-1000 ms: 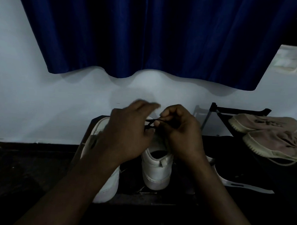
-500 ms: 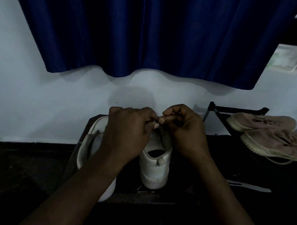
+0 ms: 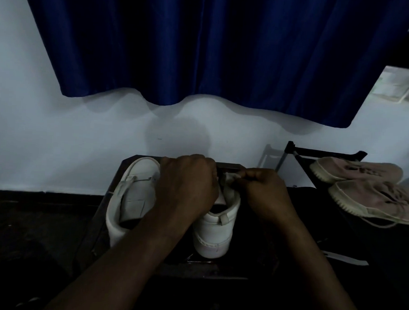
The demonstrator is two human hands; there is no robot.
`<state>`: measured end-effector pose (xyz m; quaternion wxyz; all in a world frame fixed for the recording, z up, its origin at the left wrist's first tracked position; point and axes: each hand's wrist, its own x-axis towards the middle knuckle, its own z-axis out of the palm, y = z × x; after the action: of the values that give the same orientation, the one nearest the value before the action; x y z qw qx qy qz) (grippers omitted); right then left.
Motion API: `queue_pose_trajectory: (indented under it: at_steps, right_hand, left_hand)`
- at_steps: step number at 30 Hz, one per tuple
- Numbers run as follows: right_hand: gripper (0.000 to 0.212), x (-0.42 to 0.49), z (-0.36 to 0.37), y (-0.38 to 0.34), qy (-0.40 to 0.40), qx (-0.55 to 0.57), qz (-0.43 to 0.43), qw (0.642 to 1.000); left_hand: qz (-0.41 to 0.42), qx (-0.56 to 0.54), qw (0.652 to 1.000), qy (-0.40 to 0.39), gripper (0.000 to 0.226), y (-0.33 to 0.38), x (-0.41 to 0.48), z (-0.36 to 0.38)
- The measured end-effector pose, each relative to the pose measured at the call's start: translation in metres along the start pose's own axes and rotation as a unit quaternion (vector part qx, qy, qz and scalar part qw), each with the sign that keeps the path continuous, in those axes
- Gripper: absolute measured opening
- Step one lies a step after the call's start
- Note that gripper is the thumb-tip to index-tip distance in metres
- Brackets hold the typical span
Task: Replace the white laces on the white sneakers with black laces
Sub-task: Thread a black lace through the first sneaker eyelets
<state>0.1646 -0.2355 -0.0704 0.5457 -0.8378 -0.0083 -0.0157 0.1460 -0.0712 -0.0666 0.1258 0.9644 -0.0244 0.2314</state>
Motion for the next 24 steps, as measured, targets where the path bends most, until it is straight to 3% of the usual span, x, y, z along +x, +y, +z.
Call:
queue_pose_trajectory:
  at_steps: [3, 5, 18, 24]
  right_hand:
    - [0.014, 0.000, -0.003, -0.003, -0.040, 0.152, 0.086, 0.984]
    - [0.016, 0.001, -0.004, -0.004, -0.058, 0.185, 0.104, 0.975]
    - [0.009, 0.010, -0.009, 0.009, -0.112, 0.237, 0.122, 0.957]
    - [0.021, 0.011, -0.009, 0.014, -0.116, 0.225, 0.091, 0.963]
  left_hand:
    - [-0.008, -0.005, 1.000, 0.002, 0.015, 0.000, 0.000, 0.001]
    - [-0.013, -0.016, 1.000, 0.006, 0.014, 0.000, -0.001, 0.003]
    - [-0.034, -0.060, 0.998, -0.008, 0.013, 0.006, -0.002, 0.004]
    - [-0.055, -0.041, 0.997, -0.020, 0.018, 0.010, -0.001, 0.005]
